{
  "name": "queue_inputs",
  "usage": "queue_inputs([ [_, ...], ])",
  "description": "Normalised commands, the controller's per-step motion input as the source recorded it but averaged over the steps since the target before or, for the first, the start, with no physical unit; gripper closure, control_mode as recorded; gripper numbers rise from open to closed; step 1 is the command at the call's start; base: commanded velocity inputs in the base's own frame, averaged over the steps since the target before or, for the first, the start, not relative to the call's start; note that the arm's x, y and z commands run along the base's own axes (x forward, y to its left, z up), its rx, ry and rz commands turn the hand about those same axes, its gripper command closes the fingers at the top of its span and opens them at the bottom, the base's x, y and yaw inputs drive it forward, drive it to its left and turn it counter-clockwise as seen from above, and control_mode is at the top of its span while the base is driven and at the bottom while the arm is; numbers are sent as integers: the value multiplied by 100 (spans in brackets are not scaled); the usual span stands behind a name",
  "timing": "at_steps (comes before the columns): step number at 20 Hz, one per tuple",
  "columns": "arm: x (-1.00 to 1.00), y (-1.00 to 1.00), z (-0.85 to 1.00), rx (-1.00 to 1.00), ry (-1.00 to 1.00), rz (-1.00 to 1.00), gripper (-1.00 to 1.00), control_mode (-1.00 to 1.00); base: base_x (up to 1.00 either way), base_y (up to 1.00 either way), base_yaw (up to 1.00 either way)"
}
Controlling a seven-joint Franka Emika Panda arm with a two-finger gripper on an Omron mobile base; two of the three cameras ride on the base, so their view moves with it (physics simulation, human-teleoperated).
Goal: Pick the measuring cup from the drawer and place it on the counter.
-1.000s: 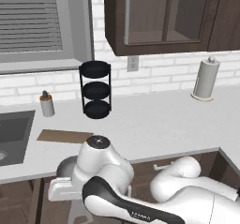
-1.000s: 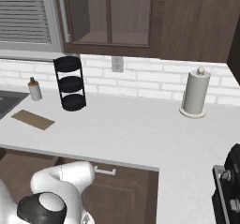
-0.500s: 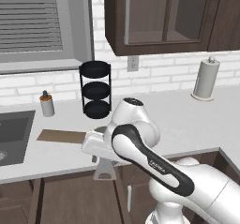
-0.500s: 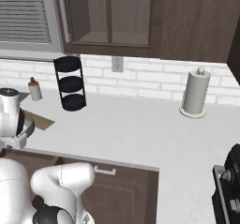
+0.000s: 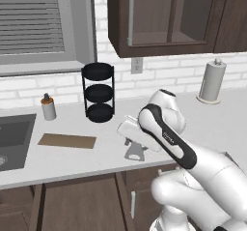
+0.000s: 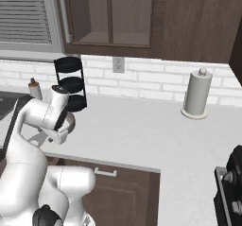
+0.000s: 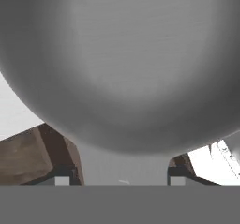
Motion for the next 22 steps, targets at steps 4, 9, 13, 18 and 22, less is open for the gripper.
queue_inputs([
  [4,82,-92,-38,-2,2,-2,100,-100,0,0,0],
  [9,62,-50,-34,-9,0,4,100,-100,0,0,0],
  [13,59,-28,-28,-10,0,13,100,-100,0,0,0],
  [18,66,-23,-6,-3,0,8,100,-100,0,0,0],
  [22,84,-21,-10,0,0,3,100,-100,0,0,0],
])
